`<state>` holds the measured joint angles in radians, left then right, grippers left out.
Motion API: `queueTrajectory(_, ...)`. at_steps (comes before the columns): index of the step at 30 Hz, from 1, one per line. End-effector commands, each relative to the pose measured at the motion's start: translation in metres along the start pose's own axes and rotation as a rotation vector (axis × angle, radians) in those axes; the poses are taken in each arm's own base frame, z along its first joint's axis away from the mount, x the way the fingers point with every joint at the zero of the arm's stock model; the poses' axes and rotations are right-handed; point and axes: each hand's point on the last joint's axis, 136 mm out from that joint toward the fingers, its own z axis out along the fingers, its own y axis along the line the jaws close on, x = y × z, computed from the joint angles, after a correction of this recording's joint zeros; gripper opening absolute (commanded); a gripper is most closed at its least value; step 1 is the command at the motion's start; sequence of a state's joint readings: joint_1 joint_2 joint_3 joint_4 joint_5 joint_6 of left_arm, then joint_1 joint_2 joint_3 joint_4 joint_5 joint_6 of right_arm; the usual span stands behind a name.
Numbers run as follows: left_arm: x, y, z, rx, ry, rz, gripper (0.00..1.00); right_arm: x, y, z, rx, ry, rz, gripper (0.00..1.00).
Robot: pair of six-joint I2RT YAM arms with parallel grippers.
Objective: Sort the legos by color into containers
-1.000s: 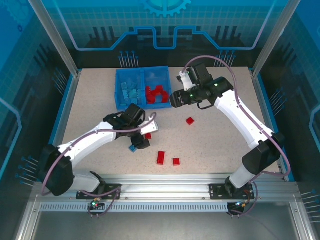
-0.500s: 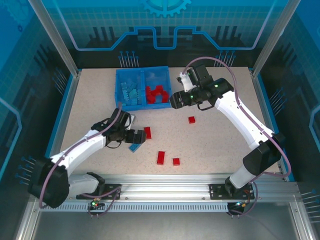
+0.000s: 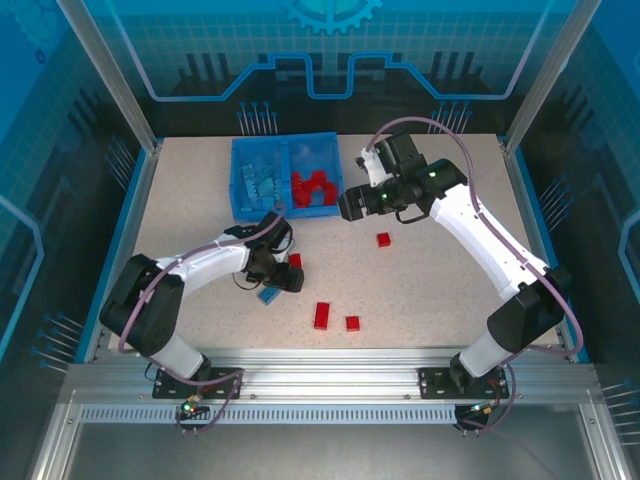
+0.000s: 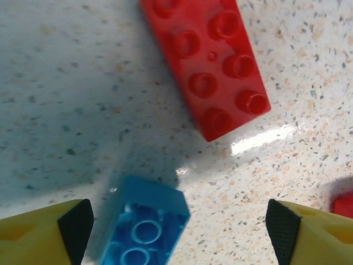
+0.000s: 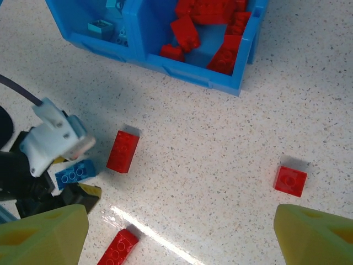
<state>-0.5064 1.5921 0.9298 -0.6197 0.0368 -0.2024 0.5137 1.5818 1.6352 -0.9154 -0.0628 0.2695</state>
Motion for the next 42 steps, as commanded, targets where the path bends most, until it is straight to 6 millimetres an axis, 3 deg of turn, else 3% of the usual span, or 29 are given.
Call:
queueTrajectory(1,0.01,0.011,0.003,-0.082,0.069,0.012,0.84,-0.004,-0.005,-0.012,0.011,-0.031,0.023,0.89)
queueTrajectory(7,0.024,0.033,0.002,-0.216,0.095,0.016,0.81,-0.002,-0.007,-0.011,0.012,-0.025,0.025,0.9)
queueTrajectory(11,0.027,0.03,0.005,-0.204,0.099,0.013,0.55,-0.003,-0.006,-0.008,0.003,-0.017,0.028,0.9)
queueTrajectory(14,0.028,0.028,0.006,-0.193,0.106,0.007,0.41,-0.005,-0.006,-0.008,0.002,-0.015,0.031,0.9)
queueTrajectory(20,0.034,0.027,0.011,-0.182,0.135,-0.013,0.37,-0.007,-0.006,-0.009,0.001,-0.02,0.031,0.9)
queueTrajectory(25,0.025,0.027,-0.001,-0.186,0.08,-0.036,0.29,-0.004,-0.005,-0.009,-0.006,-0.016,0.037,0.89)
queueTrajectory(34,-0.049,0.017,-0.083,-0.097,-0.247,-0.189,0.29,-0.008,-0.003,-0.013,-0.012,-0.031,0.035,0.9)
queueTrajectory(38,-0.099,0.038,-0.125,-0.126,-0.413,-0.242,0.29,-0.011,-0.002,-0.014,-0.014,-0.039,0.031,0.9)
queueTrajectory(42,-0.15,0.066,-0.145,-0.177,-0.504,-0.287,0.29,-0.013,-0.002,-0.016,-0.015,-0.043,0.027,0.9)
